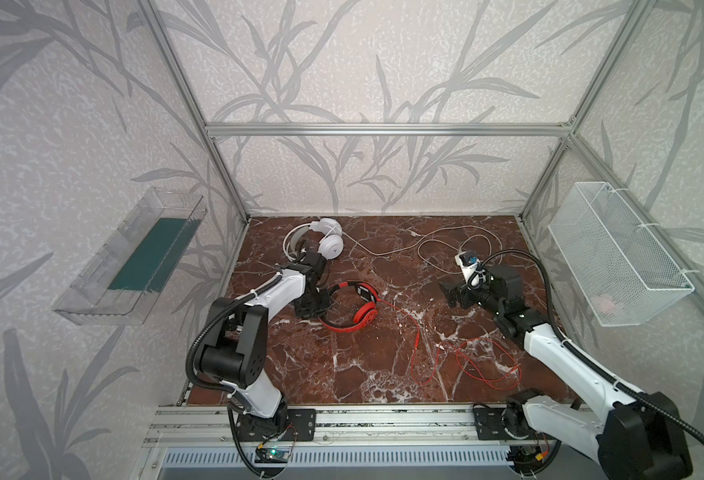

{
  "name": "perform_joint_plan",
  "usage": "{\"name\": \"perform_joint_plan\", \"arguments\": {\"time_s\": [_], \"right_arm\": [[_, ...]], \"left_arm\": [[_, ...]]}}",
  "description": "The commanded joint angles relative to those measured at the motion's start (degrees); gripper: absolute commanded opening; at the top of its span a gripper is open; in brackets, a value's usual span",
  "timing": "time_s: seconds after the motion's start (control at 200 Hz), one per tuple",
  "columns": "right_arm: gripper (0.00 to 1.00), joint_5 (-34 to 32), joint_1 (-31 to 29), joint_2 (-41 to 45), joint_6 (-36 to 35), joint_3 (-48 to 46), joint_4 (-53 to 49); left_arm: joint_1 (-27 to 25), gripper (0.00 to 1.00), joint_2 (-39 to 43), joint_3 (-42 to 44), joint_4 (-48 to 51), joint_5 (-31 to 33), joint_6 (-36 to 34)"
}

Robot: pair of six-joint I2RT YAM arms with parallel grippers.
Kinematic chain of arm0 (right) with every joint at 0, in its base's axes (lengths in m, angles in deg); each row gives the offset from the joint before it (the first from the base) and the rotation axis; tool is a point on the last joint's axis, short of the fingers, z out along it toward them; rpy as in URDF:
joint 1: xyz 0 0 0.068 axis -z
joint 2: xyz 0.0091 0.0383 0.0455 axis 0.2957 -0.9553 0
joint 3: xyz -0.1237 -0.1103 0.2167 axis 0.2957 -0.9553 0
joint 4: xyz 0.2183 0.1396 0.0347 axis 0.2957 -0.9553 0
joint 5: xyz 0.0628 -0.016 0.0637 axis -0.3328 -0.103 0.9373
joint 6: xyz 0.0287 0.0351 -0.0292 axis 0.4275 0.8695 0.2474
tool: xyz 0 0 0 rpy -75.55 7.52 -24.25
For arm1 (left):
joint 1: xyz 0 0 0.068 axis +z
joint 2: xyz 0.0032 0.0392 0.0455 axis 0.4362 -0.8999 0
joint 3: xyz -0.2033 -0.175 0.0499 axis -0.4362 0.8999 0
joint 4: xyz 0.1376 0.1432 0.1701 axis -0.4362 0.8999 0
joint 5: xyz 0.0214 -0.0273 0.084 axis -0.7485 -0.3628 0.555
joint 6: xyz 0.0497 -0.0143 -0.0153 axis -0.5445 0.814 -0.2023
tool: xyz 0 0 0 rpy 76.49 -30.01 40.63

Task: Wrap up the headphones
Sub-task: 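Grasp the red headband with the left gripper and lift it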

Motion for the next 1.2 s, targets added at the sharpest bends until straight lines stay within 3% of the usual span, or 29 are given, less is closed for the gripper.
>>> {"name": "perform_joint_plan", "arguments": {"time_s": [0.0, 0.405, 0.695, 0.805, 1.09, 1.195], "right_arm": [[0.99, -0.13, -0.25, 0.62, -0.59, 0.91, -1.24], [0.99, -0.61, -0.32, 1.29, -0.72, 0.82, -2.05], [0.99, -0.99, -0.51, 1.26, -0.76, 0.87, -2.33], [0.99, -1.31, -0.69, 0.99, -0.78, 0.95, -2.23], [0.99, -0.83, -1.28, 0.36, -2.04, 1.63, -2.85], [0.99, 0.68, -2.07, 0.4, -3.21, 1.68, -2.41]], "left_arm": [[-0.3, 0.19, -1.77, 2.46, -2.02, -0.36, -0.18], [-0.3, 0.35, -6.0, 3.11, -3.26, -1.84, -0.64], [-0.5, 0.46, -6.39, 2.48, -0.74, 2.36, -1.15], [-0.57, 0.38, -6.95, 2.44, -1.38, 2.21, -0.94], [-0.74, 0.0, -7.2, 1.19, -1.82, 1.71, 0.12], [-0.75, 0.0, -5.76, -0.13, -0.88, 1.09, 0.36]]}}
